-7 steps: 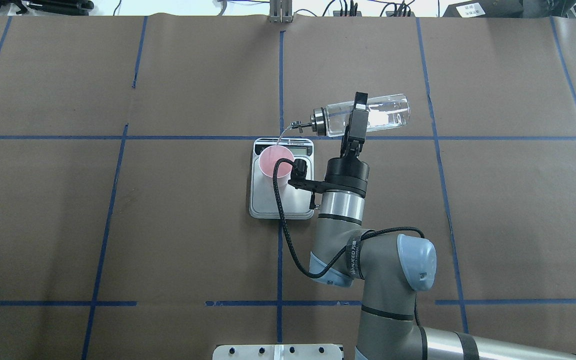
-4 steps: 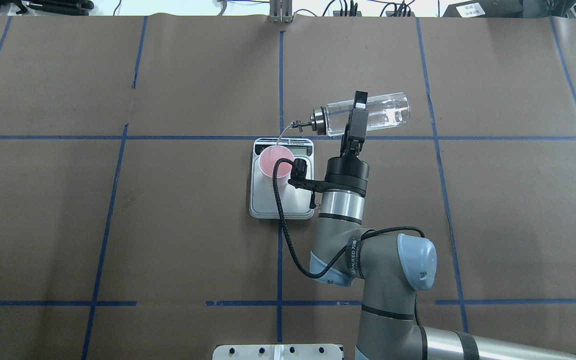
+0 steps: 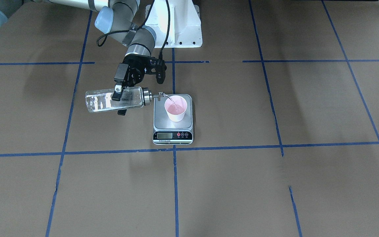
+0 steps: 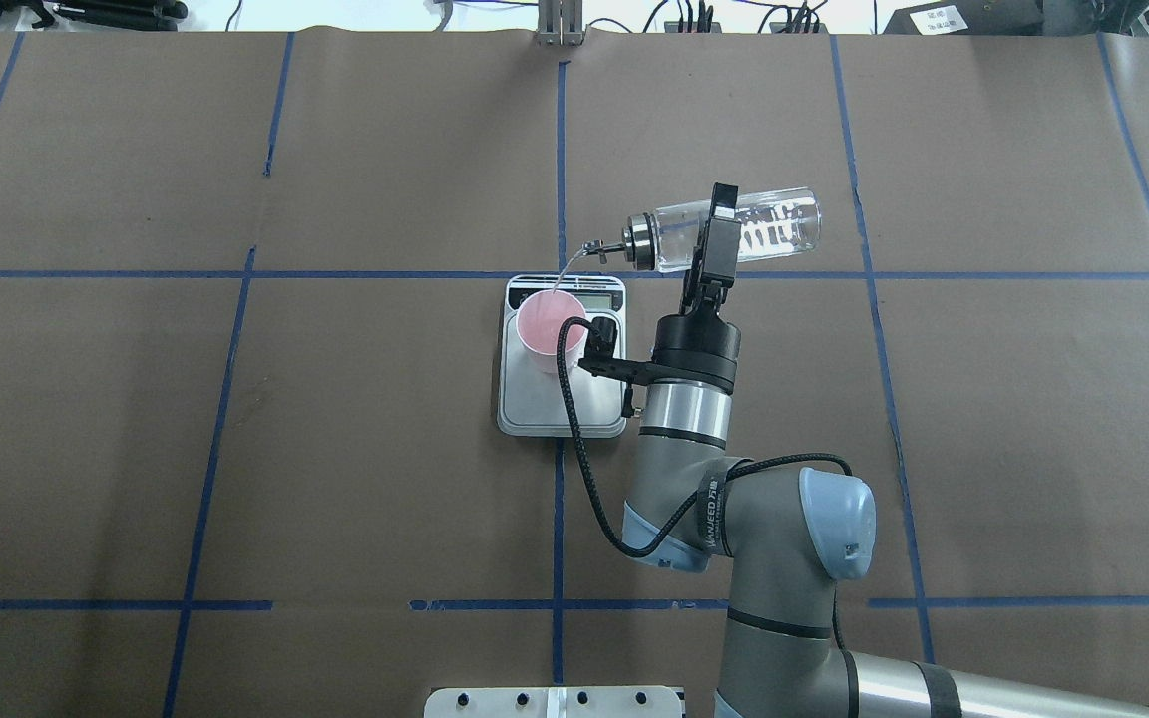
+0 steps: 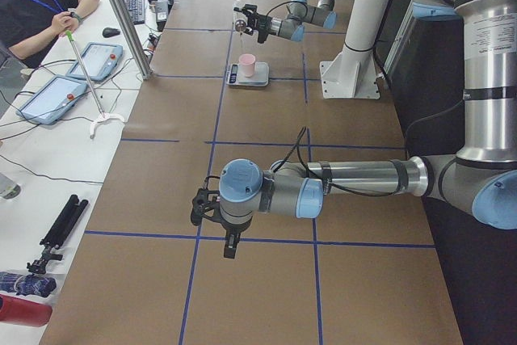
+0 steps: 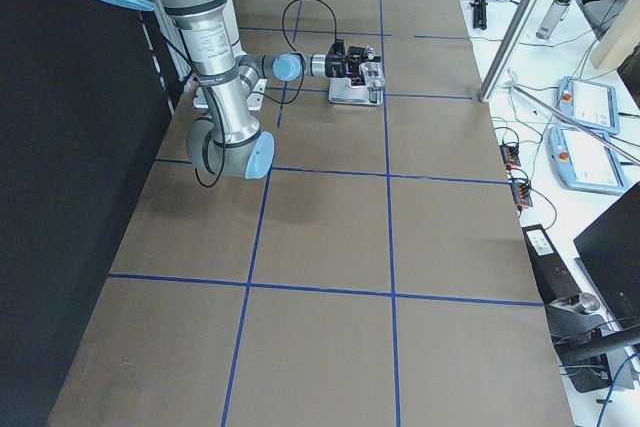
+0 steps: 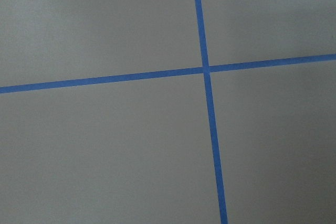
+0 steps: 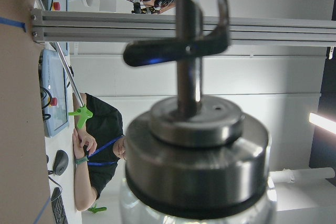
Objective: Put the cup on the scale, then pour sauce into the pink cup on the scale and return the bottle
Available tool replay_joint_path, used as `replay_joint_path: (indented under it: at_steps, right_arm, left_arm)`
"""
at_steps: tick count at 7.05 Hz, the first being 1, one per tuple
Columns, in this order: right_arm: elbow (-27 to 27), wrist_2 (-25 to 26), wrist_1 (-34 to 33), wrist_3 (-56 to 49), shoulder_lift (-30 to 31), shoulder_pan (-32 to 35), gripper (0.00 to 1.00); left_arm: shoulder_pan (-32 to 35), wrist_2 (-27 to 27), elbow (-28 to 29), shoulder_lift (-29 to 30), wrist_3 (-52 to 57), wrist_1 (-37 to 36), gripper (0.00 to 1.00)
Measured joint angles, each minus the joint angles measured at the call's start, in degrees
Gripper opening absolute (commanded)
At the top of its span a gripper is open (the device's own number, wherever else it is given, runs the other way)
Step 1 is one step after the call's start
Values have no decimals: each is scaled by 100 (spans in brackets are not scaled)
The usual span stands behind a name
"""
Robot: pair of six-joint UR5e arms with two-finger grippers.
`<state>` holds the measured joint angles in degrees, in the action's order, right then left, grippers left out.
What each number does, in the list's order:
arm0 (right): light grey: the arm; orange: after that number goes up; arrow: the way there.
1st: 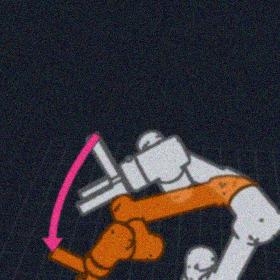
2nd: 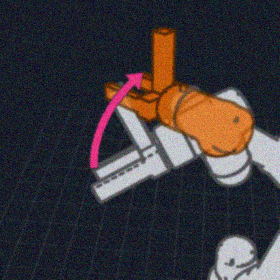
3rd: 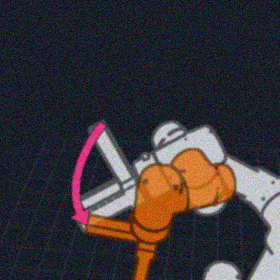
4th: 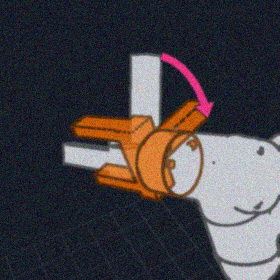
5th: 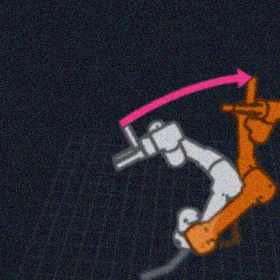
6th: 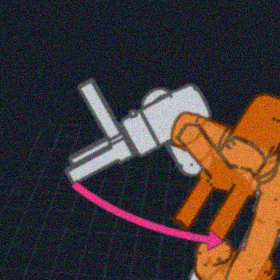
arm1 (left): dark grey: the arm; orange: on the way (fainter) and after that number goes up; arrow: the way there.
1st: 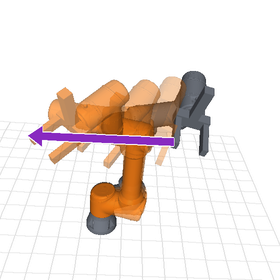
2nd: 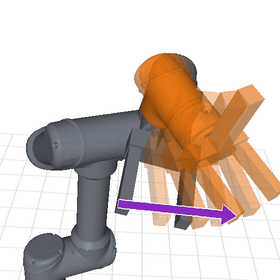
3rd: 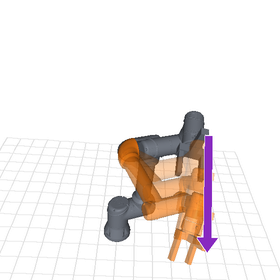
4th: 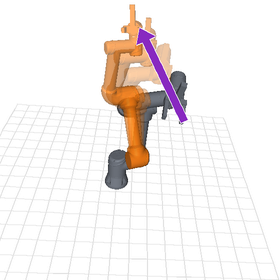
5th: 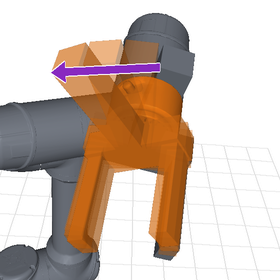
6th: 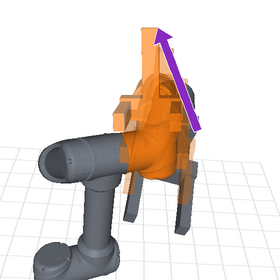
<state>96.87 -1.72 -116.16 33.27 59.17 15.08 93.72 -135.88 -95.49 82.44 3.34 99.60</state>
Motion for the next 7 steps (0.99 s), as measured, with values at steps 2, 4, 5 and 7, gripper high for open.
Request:
replay_joint_path:
  at_steps: [2,4,5,7]
  right_arm:
    - [-24,-23,558,11,180,-26,0]
    - [-38,-141,1141,19,219,-138,0]
    - [-37,-231,1456,21,211,-216,0]
    - [-31,-481,2246,21,204,-371,0]
  left_arm:
    - [-2,0,-7,0,0,6,100]
    - [-2,0,-15,0,0,3,100]
    - [-1,0,-22,0,0,3,100]
    - [5,0,-38,0,0,-1,100]
